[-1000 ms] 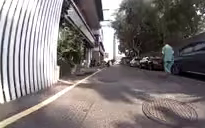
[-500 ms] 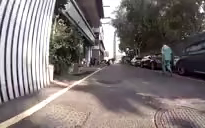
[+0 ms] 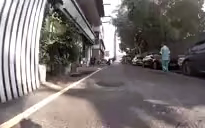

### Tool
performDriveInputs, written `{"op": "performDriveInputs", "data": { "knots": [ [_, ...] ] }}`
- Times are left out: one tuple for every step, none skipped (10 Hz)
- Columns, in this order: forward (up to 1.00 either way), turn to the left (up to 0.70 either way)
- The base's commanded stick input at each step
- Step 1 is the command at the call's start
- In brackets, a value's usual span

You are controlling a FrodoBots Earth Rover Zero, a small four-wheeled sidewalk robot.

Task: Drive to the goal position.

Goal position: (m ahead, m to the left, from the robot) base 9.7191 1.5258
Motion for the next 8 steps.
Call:
{"op": "performDriveInputs", "data": {
  "knots": [
    [0.70,0.00],
    [0.70,0.00],
    [0.70,0.00],
    [0.70,0.00],
    [0.70,0.00],
    [0.70,0.00],
    [0.70,0.00],
    [0.70,-0.04]
  ]
}}
